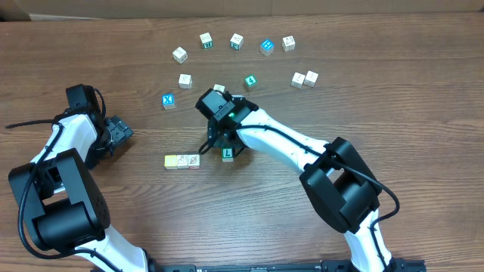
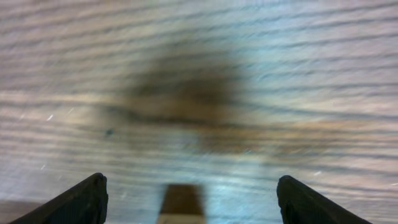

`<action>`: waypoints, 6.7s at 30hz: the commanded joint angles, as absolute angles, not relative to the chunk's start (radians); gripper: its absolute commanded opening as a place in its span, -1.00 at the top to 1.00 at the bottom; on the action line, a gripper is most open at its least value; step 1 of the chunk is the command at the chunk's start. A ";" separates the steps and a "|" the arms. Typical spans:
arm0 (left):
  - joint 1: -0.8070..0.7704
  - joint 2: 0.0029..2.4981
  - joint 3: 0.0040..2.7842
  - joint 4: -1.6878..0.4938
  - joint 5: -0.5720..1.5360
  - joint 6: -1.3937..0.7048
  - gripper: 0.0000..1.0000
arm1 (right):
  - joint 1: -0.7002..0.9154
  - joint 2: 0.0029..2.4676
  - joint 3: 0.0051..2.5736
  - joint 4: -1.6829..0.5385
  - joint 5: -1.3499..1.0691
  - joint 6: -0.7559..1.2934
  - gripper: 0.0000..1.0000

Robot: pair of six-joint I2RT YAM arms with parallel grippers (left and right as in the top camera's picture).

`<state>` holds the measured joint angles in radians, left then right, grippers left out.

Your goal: Form a horizontal line

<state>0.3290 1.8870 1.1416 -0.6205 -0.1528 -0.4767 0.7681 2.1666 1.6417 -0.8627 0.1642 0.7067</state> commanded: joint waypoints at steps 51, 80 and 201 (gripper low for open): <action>0.326 1.905 1.135 -0.627 -0.159 -0.479 -0.99 | 0.718 2.138 1.635 -0.945 0.202 0.707 0.92; 0.326 1.905 1.135 -0.627 -0.159 -0.479 -0.99 | 0.718 2.138 1.635 -0.950 0.099 0.708 0.92; 0.322 1.905 1.135 -0.627 -0.159 -0.479 -0.99 | 0.778 2.138 1.635 -1.019 0.112 0.759 0.78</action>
